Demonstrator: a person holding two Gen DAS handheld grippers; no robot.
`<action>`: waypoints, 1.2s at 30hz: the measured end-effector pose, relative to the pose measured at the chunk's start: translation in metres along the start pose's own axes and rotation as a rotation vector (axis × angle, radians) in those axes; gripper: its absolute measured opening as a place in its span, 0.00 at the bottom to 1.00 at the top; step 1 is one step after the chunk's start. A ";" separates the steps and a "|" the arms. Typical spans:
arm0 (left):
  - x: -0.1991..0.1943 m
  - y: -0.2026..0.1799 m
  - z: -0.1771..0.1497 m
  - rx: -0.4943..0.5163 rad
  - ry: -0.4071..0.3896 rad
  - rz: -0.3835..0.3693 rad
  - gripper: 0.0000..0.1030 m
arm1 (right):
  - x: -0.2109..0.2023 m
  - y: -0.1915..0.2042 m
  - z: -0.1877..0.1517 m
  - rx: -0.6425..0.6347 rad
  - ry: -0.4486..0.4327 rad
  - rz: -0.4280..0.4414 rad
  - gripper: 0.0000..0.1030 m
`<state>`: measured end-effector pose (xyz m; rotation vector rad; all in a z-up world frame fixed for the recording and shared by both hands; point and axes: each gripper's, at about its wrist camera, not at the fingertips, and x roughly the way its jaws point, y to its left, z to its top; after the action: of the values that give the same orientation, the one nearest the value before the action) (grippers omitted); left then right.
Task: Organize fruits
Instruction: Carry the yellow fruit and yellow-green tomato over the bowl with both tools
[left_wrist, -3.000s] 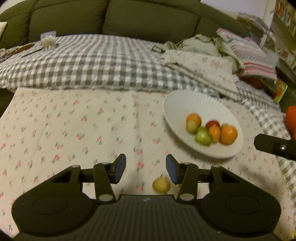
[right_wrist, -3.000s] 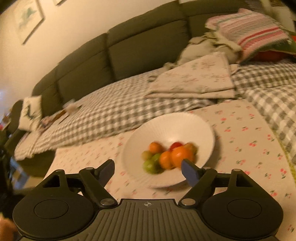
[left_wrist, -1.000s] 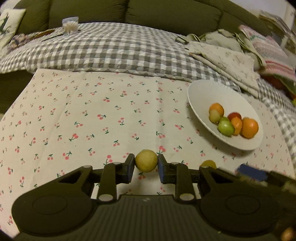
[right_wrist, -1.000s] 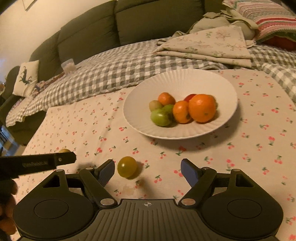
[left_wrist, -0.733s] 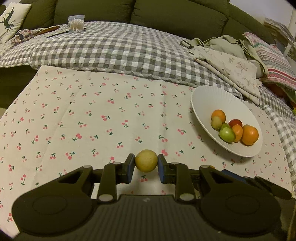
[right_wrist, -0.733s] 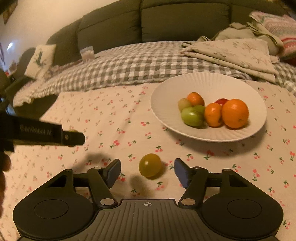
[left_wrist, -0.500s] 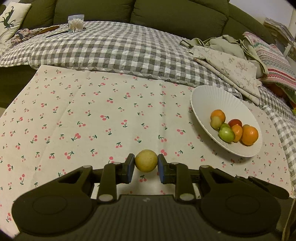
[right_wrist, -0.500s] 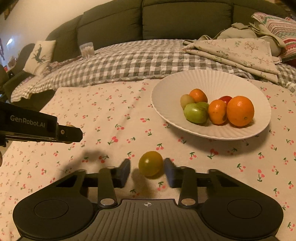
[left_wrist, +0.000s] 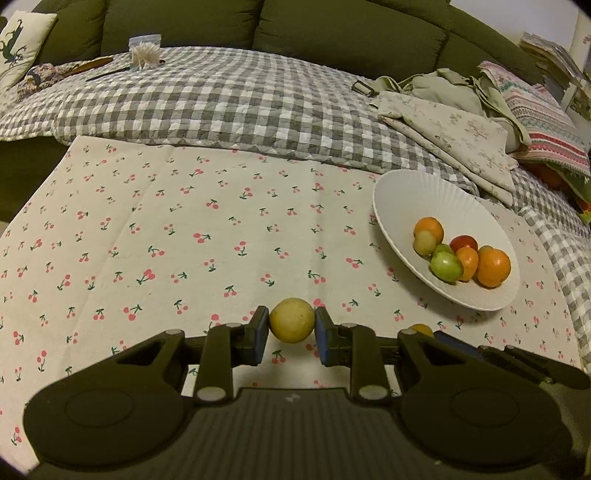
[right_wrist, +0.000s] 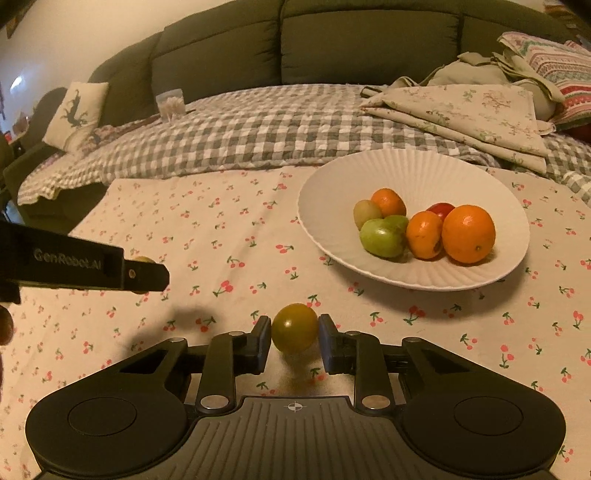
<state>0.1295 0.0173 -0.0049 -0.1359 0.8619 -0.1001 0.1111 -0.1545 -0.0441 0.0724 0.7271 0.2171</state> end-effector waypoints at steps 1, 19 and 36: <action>0.000 -0.001 0.000 0.006 -0.003 0.000 0.24 | -0.002 0.000 0.001 0.004 -0.002 0.004 0.25; -0.003 -0.014 0.003 0.053 -0.046 -0.001 0.24 | -0.043 -0.010 0.024 0.063 -0.099 0.045 0.25; 0.005 -0.059 0.023 0.165 -0.096 -0.079 0.24 | -0.070 -0.094 0.045 0.272 -0.185 -0.039 0.25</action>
<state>0.1477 -0.0395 0.0156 -0.0200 0.7490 -0.2356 0.1070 -0.2614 0.0220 0.3328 0.5694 0.0715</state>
